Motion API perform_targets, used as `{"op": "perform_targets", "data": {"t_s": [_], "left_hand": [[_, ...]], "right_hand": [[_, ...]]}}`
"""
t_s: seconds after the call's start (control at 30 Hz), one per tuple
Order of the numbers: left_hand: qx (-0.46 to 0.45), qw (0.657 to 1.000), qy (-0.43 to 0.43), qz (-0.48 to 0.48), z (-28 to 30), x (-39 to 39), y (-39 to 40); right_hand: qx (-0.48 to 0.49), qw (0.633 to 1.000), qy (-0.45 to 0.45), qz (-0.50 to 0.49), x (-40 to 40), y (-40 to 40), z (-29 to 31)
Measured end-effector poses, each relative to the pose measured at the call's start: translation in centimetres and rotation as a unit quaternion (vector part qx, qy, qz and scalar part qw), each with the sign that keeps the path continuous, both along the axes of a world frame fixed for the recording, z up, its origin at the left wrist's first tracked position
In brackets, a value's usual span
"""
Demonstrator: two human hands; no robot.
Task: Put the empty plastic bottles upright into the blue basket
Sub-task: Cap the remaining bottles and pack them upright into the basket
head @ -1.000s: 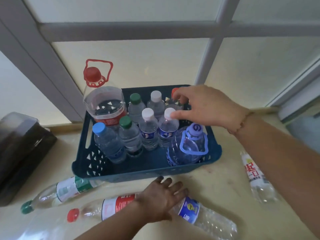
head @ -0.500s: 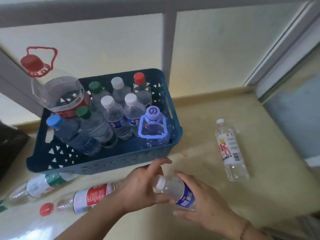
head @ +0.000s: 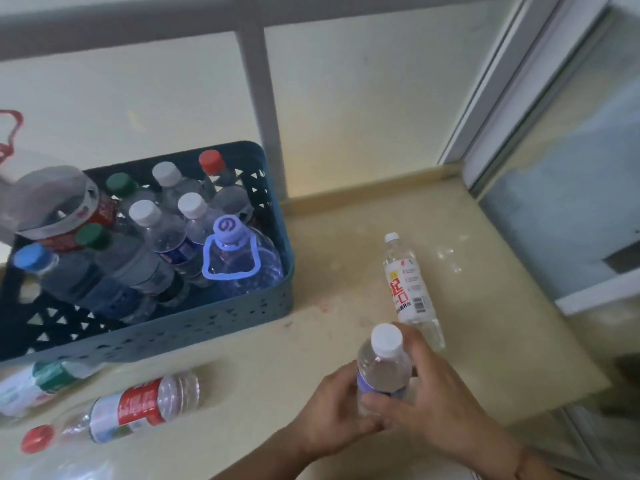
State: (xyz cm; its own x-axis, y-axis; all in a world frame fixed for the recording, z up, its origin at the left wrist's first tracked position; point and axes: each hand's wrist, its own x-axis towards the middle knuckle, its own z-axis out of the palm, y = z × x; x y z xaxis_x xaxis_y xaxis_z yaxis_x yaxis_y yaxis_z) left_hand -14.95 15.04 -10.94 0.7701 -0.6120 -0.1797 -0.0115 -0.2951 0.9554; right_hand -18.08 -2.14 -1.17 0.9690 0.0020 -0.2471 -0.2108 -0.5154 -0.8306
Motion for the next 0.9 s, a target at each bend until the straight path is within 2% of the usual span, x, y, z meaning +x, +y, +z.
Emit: {"op": "perform_targets", "data": {"t_s": [0.1,0.23,0.3,0.4,0.53,0.63,0.77,0.83,0.9], "left_hand": [[0.016,0.999,-0.017,0.024,0.9,0.3,0.6],[0.044,0.981,-0.181,0.049,5.7,2.6,2.7],[0.038,0.954,-0.286,0.081,9.7,4.0,3.7],[0.02,0.897,-0.418,0.14,16.4,6.8,5.3],[0.095,0.832,-0.517,0.175,23.0,12.3,7.6],[0.194,0.818,-0.511,0.18,24.5,16.4,9.7],[0.354,0.832,-0.413,0.111,22.9,19.8,12.6],[0.383,0.835,-0.384,0.091,21.3,20.8,13.8],[0.406,0.818,-0.403,0.066,19.5,21.5,14.8]], "right_hand": [[-0.016,0.996,-0.083,0.021,0.7,-1.0,2.9],[-0.04,0.982,-0.163,0.085,3.5,-0.6,9.1],[-0.012,0.969,-0.224,0.101,5.2,0.1,12.8],[0.084,0.95,-0.287,0.09,9.3,0.7,18.3],[0.096,0.914,-0.39,0.057,15.0,2.2,22.0],[0.102,0.886,-0.446,0.074,17.5,5.3,22.6],[0.025,0.912,-0.408,0.038,20.9,8.5,20.1],[0.012,0.928,-0.372,0.026,22.4,9.1,18.3],[-0.008,0.94,-0.339,0.022,23.6,9.5,16.3]]}}
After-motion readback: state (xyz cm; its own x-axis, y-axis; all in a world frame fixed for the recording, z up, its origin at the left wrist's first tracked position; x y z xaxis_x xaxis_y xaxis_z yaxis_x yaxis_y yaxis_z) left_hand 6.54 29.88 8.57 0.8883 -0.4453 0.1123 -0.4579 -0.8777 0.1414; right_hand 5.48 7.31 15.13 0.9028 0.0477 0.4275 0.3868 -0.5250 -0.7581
